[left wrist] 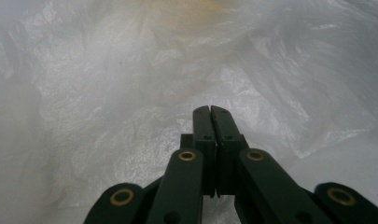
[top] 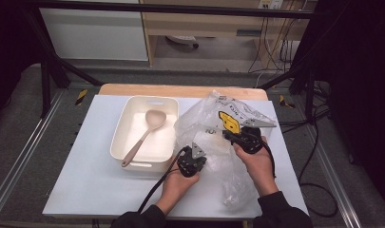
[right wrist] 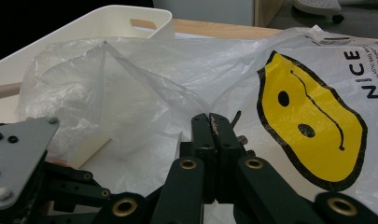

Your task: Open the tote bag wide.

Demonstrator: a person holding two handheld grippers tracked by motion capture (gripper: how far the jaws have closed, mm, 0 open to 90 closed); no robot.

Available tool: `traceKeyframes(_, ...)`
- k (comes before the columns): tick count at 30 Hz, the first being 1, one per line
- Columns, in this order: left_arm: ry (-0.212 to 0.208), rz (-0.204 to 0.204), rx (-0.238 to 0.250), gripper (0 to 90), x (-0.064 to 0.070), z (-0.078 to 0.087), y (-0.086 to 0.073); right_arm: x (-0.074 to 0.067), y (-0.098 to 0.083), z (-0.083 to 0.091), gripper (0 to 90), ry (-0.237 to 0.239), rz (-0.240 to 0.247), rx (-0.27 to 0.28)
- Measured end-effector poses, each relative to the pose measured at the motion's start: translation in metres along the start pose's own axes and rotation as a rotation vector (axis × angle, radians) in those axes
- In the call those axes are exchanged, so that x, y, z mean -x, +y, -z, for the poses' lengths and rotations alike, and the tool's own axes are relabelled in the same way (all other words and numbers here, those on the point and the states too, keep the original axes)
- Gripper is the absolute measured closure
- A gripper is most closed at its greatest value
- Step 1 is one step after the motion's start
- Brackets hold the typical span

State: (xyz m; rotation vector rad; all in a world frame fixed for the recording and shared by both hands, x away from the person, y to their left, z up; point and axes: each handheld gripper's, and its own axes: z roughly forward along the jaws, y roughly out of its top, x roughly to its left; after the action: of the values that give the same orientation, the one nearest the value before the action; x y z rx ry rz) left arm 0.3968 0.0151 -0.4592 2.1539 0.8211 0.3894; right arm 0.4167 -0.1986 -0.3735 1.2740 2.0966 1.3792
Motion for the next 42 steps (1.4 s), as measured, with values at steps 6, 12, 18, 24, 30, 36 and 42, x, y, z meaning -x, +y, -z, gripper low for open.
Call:
traceKeyframes(6, -0.002, 0.001, 0.001, 90.0, -0.001, -0.002, 0.001, -0.003, 0.004, 0.012, 90.0, -0.011, 0.005, 0.014)
traceKeyframes(12, -0.014, 0.0, 0.003, 90.0, -0.002, -0.009, 0.007, -0.006, 0.016, 0.02, 90.0, -0.037, 0.012, 0.046)
traceKeyframes(18, -0.018, -0.014, 0.005, 90.0, -0.004, -0.017, 0.014, -0.008, 0.031, 0.022, 90.0, -0.051, 0.023, 0.066)
traceKeyframes(24, -0.022, -0.013, 0.006, 90.0, -0.006, -0.019, 0.016, -0.01, 0.052, 0.024, 90.0, -0.067, 0.047, 0.063)
traceKeyframes(30, -0.028, -0.015, 0.0, 90.0, -0.007, -0.019, 0.016, -0.013, 0.07, 0.031, 90.0, -0.076, 0.054, 0.081)
traceKeyframes(36, -0.023, 0.022, 0.013, 90.0, -0.004, -0.02, 0.016, -0.014, 0.085, 0.039, 90.0, -0.08, 0.062, 0.098)
traceKeyframes(42, -0.012, -0.024, 0.009, 90.0, -0.004, -0.019, 0.016, -0.014, 0.087, 0.039, 90.0, -0.081, 0.064, 0.095)
